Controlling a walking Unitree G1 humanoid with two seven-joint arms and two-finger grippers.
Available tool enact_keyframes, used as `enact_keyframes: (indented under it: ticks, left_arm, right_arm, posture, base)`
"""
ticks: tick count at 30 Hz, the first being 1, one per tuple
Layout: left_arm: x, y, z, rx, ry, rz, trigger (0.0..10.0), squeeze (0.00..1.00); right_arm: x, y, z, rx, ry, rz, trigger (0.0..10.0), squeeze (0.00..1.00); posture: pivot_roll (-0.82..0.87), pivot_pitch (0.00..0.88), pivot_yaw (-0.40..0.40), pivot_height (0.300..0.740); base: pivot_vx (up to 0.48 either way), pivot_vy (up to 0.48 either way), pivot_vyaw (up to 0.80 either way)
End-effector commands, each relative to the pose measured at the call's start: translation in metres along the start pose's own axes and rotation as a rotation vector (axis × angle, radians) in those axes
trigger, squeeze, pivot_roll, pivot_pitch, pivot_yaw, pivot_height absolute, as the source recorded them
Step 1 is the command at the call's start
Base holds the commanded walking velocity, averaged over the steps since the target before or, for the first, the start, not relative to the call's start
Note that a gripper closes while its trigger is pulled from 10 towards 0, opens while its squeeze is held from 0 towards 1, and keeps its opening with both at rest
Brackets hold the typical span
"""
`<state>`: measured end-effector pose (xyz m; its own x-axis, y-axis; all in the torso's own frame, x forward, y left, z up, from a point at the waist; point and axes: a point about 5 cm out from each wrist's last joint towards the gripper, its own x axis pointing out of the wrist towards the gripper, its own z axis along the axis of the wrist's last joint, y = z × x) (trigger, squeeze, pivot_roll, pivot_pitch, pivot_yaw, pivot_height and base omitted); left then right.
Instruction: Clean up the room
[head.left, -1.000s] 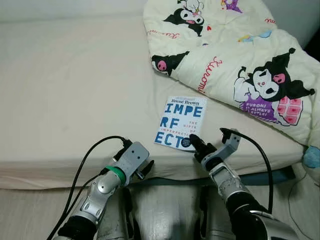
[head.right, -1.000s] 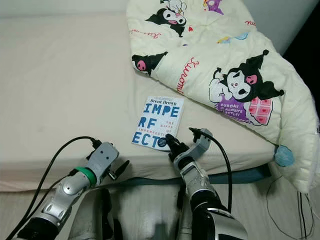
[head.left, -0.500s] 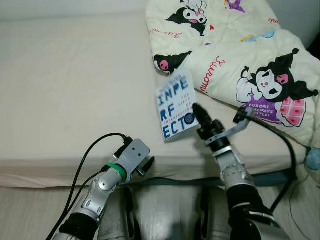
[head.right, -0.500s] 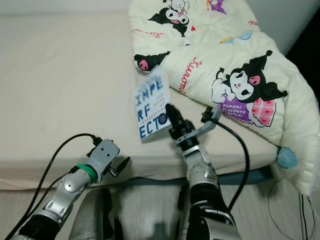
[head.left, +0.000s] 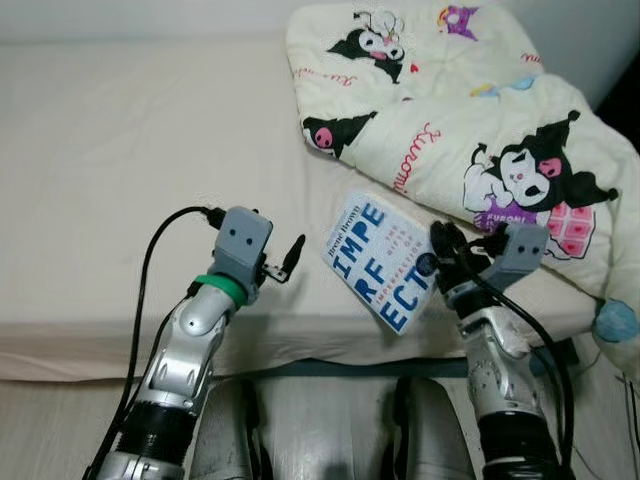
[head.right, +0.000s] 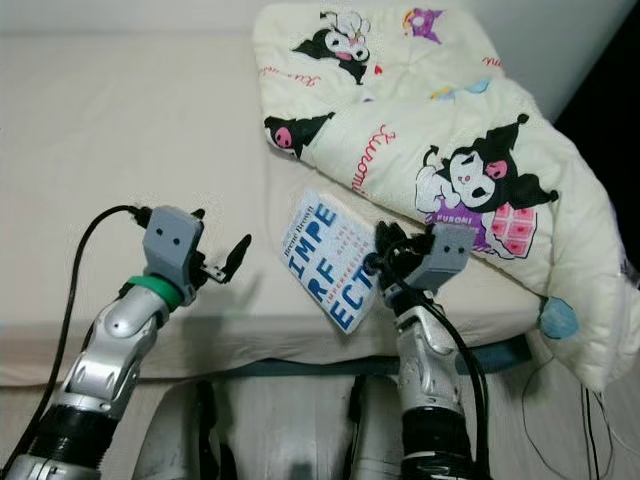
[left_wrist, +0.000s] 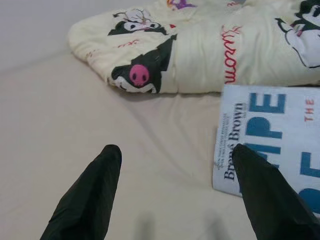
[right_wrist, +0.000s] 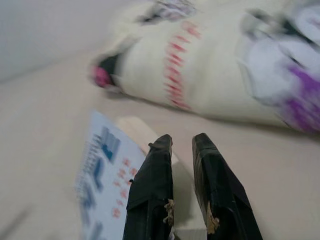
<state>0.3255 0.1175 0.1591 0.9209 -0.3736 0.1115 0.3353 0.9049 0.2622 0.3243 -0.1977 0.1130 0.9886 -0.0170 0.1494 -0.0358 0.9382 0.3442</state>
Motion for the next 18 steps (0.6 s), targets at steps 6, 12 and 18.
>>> enact_keyframes:
  ticks: [6,12,18]
  left_arm:
    - [-0.010,-0.012,-0.010,0.004,0.066,-0.055,10.0,0.00]
    - [-0.014,-0.012,-0.013,0.007,0.089,-0.055,10.0,0.00]
    - [-0.014,-0.012,-0.013,0.010,0.091,-0.057,10.0,0.00]
  right_arm:
    - [-0.015,-0.012,-0.028,0.202,0.110,-0.102,10.0,0.00]
    - [-0.019,-0.008,-0.038,0.216,0.127,-0.094,10.0,0.00]
    - [-0.015,-0.004,-0.033,0.220,0.099,-0.072,10.0,0.07]
  posture:
    - [0.02,0.124,0.068,0.576]
    - [0.02,0.130,0.071,0.576]
    - [0.02,0.133,0.073,0.576]
  base:
    - [0.000,0.000,0.00]
    - [0.000,0.000,0.00]
    - [0.000,0.000,0.00]
